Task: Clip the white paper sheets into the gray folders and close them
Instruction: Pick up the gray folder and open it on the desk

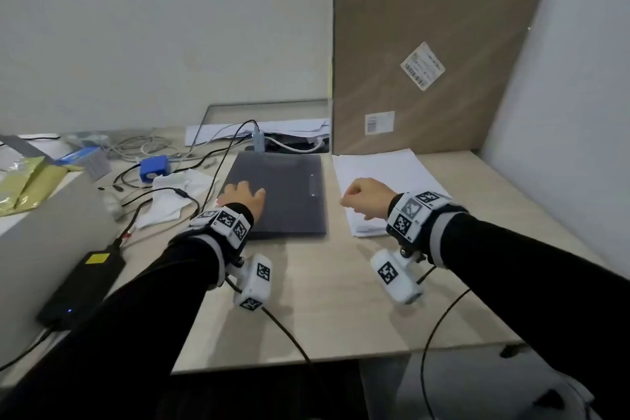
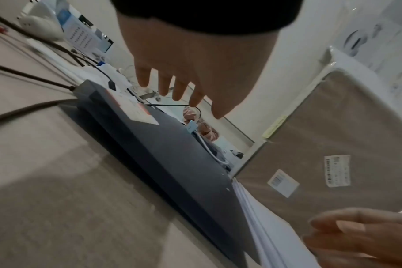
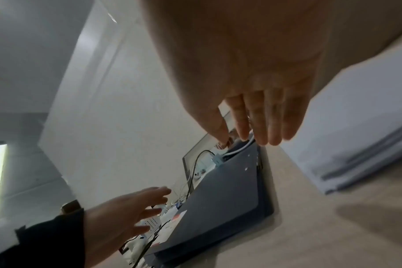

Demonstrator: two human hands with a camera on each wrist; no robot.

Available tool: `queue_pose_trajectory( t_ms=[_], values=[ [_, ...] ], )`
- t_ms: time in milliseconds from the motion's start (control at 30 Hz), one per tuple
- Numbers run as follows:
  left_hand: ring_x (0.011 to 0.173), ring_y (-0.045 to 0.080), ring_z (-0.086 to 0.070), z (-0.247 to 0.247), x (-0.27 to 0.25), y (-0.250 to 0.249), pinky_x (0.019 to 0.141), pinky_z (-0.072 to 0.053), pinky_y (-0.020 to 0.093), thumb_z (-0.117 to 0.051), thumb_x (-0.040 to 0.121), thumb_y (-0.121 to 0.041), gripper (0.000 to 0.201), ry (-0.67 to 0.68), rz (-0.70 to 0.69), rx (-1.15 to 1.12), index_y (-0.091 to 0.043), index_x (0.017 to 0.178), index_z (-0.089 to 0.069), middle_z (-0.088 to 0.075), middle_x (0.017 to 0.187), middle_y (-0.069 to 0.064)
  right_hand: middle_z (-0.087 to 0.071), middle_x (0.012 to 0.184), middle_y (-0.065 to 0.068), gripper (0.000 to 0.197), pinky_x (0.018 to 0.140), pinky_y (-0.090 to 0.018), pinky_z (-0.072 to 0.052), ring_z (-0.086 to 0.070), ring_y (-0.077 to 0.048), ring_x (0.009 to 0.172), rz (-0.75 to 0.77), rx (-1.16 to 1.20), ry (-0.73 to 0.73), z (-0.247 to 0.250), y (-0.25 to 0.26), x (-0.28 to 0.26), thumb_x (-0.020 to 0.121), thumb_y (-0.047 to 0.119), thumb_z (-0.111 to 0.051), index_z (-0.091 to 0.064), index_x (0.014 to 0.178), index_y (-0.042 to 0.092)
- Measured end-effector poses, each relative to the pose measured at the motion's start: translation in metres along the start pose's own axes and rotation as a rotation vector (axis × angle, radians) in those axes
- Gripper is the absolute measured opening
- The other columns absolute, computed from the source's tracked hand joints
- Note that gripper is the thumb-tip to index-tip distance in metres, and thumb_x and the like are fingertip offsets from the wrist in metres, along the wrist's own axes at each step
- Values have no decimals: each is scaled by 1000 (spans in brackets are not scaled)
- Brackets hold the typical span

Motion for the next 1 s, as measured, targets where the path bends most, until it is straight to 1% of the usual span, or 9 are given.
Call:
queue_pose_trajectory(
  t_ms=[100,200,300,500,600,700,800,900,1000],
  values=[
    [138,34,-33,-8,11,14,113,-27,43,-39,93,-45,61,0,120,46,-11,143,-34,-32,149,16,-55,121,-11,41,98,-40,-47,-54,-26,111,-70,-6,52,-21,2,26,89,24,-57,-52,124,5],
    [133,36,-39,-18,22,26,110,-31,43,-44,89,-41,57,-24,216,28,-8,136,-42,-41,143,19,-44,141,-12,61,103,-36,-42,-46,-29,127,-135,57,105,-41,4,46,88,27,-58,-35,140,4],
    [125,37,-49,-17,30,30,104,-38,40,-46,86,-29,49,-72,317,-8,-4,128,-50,-52,134,22,-48,137,-15,60,94,-32,-43,-51,-30,119,-167,172,130,-58,7,62,87,25,-60,-39,136,-1],
    [123,39,-50,-6,46,32,103,-40,41,-48,88,-31,51,-68,392,-14,-3,131,-44,-52,134,21,-43,142,-12,72,107,-43,-38,-44,-31,130,-207,367,64,-66,1,71,80,25,-66,-34,141,5],
    [126,36,-50,3,50,30,104,-39,37,-45,94,-28,48,10,352,-87,4,131,-48,-52,135,23,-50,135,-5,69,105,-45,-42,-50,-29,124,-200,454,-35,-58,-6,70,77,19,-67,-37,138,10],
    [133,35,-43,12,40,22,108,-33,37,-37,99,-25,49,80,342,-109,8,135,-43,-45,142,25,-52,129,-9,61,97,-46,-50,-57,-28,112,-178,678,-79,-49,-9,60,85,-3,-53,-34,140,15],
    [132,35,-43,16,20,14,109,-33,38,-34,101,-25,48,75,297,-184,7,134,-45,-46,141,24,-53,127,-10,58,86,-40,-55,-58,-26,104,-144,847,-146,-40,-11,44,85,-14,-43,-38,137,11],
    [126,37,-49,19,-5,5,105,-38,40,-35,100,-26,47,24,245,-308,6,129,-51,-52,135,24,-53,132,-8,57,92,-37,-51,-57,-25,114,-91,891,-188,-24,-15,17,86,-15,-42,-37,138,7],
    [123,39,-50,20,-29,-11,100,-39,38,-38,98,-30,52,-58,231,-415,10,128,-49,-53,132,27,-52,133,-8,59,91,-31,-47,-54,-20,109,-43,991,-201,0,-27,-14,89,-17,-40,-30,143,2]
  ],
)
Point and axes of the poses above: each hand's wrist, its own x-axis towards the middle knuckle, its own z-axis out of the back of the hand, y = z × x, the point moved 1 cm from there along x, towards the middle knuckle
